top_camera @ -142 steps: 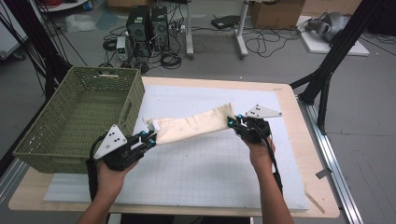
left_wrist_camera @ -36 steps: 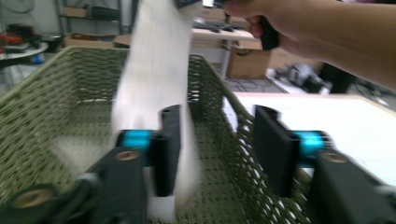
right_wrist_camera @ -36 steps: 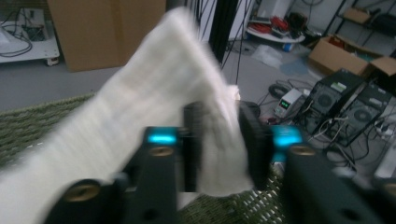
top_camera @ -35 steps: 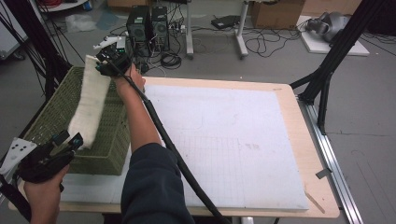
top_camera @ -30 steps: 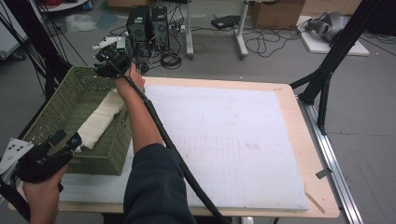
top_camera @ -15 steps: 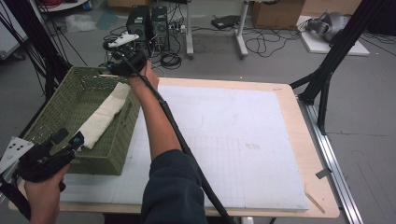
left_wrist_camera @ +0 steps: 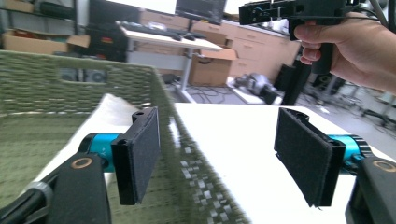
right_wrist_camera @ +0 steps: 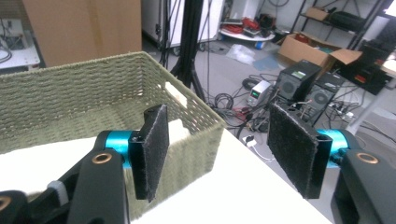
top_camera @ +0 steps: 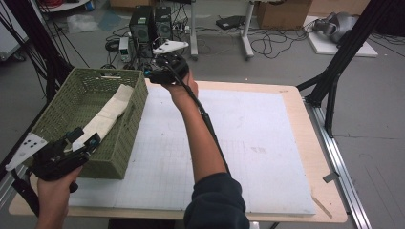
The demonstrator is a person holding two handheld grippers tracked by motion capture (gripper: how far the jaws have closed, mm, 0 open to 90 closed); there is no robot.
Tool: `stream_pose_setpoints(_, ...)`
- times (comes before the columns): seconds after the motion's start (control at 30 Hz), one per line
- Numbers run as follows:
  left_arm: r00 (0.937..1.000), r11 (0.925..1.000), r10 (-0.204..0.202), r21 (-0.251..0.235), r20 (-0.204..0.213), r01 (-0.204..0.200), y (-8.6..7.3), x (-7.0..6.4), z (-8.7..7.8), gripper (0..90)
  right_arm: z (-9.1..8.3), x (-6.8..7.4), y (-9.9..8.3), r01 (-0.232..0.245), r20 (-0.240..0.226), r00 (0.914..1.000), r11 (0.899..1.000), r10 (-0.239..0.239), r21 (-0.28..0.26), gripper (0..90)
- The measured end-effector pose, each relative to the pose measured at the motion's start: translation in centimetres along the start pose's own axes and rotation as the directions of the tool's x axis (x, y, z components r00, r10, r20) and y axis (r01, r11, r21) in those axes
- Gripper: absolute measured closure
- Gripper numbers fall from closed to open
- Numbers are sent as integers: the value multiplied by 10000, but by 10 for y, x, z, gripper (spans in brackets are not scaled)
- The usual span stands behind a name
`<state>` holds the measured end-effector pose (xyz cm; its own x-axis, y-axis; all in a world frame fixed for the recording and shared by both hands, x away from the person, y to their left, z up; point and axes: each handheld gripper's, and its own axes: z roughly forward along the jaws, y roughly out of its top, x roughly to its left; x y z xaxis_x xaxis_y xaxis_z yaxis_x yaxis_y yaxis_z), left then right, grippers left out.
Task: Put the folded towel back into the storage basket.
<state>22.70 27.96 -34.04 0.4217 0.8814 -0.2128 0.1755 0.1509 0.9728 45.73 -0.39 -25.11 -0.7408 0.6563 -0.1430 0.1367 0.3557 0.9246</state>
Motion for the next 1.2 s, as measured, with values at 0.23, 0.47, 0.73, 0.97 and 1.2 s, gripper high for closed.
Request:
stream_pose_setpoints(0.23,9948,9978,517,375,881,-552,-1,-28,21,255,-49,-18,-29,-154,365,9992,9999,156,-63,354)
stream_pose_setpoints(0.47,9797,9953,483,729,1945,-635,-7,-49,41,247,-96,-34,-63,-402,615,9973,9992,398,42,334)
stream_pose_setpoints(0.73,9587,9910,533,1033,2794,-853,-16,-66,58,248,-146,-51,-111,-1037,1054,9891,9946,1029,15,286)
stream_pose_setpoints(0.97,9320,9841,803,1203,3534,-1304,-32,-79,73,234,-189,-54,-157,-688,1413,9877,9976,668,88,264)
stream_pose_setpoints(1.2,9177,9765,614,1666,3925,-1366,-58,-87,91,193,-218,-48,-208,-1027,1712,9807,9940,947,383,220)
